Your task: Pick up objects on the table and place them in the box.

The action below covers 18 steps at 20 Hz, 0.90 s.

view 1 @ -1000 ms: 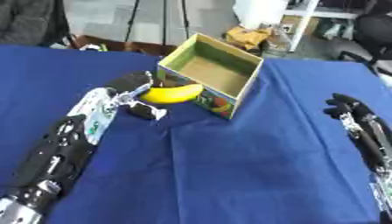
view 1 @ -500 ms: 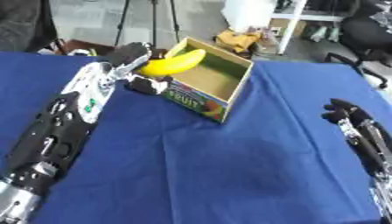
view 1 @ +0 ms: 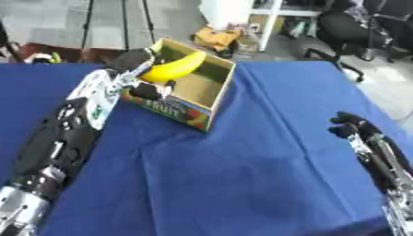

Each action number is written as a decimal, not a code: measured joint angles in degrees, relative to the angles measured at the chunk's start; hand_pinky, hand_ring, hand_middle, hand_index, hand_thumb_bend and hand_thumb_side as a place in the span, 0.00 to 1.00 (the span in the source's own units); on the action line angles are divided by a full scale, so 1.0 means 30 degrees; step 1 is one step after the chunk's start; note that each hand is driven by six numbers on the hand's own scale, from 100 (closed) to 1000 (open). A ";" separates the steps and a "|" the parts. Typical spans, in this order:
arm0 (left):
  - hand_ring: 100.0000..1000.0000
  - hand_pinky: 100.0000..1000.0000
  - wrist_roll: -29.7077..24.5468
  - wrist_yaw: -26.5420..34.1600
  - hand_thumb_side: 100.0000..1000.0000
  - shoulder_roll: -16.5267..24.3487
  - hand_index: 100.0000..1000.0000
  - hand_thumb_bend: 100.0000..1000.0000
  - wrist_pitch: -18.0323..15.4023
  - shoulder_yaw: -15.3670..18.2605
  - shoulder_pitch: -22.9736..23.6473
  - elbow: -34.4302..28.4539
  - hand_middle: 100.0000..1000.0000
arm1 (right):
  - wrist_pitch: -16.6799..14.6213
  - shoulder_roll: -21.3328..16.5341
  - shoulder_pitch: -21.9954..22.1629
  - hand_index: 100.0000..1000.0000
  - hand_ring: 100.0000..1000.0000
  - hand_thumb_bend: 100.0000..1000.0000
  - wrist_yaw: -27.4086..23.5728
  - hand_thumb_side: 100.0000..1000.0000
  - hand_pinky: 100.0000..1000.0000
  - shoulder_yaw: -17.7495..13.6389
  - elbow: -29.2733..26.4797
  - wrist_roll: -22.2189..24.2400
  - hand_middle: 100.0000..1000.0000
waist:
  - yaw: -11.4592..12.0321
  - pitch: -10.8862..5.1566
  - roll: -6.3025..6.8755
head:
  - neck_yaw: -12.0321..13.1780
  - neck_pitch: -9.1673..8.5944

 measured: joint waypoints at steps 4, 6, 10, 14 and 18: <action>0.62 0.66 0.0624 -0.1647 0.50 0.0106 0.75 0.41 0.0223 0.0304 -0.0509 0.0928 0.58 | -0.0003 0.0286 -0.0116 0.88 0.74 0.00 -0.0018 0.74 0.84 0.0080 -0.0004 0.0151 0.75 | -0.0892 0.0372 0.0167 | 0.0189 -0.0353; 0.65 0.69 0.0739 -0.2511 0.57 0.0111 0.77 0.45 0.0323 0.0477 -0.0657 0.1274 0.63 | 0.0015 0.0355 -0.0120 0.88 0.74 0.00 -0.0022 0.74 0.84 0.0081 -0.0008 0.0182 0.75 | -0.1017 0.0431 0.0184 | 0.0235 -0.0464; 0.68 0.70 0.0684 -0.3651 0.85 0.0110 0.78 0.41 0.0245 0.0654 -0.0689 0.1680 0.68 | 0.0040 0.0381 -0.0121 0.88 0.74 0.00 -0.0026 0.74 0.84 0.0074 -0.0011 0.0208 0.75 | -0.0889 0.0489 0.0231 | 0.0292 -0.0466; 0.66 0.69 0.1008 -0.3339 0.89 0.0112 0.76 0.44 -0.0113 0.0656 -0.0462 0.1343 0.65 | 0.0058 0.0416 -0.0118 0.88 0.74 0.00 -0.0026 0.74 0.84 0.0066 -0.0017 0.0216 0.75 | -0.0250 0.0488 0.0385 | 0.0273 -0.0458; 0.64 0.68 0.1547 -0.0797 0.85 0.0474 0.73 0.45 -0.0560 0.0626 -0.0517 -0.0491 0.63 | 0.0125 0.0407 -0.0094 0.88 0.74 0.00 -0.0025 0.75 0.84 -0.0026 -0.0032 0.0212 0.75 | 0.0675 0.0065 0.0649 | 0.0217 -0.0341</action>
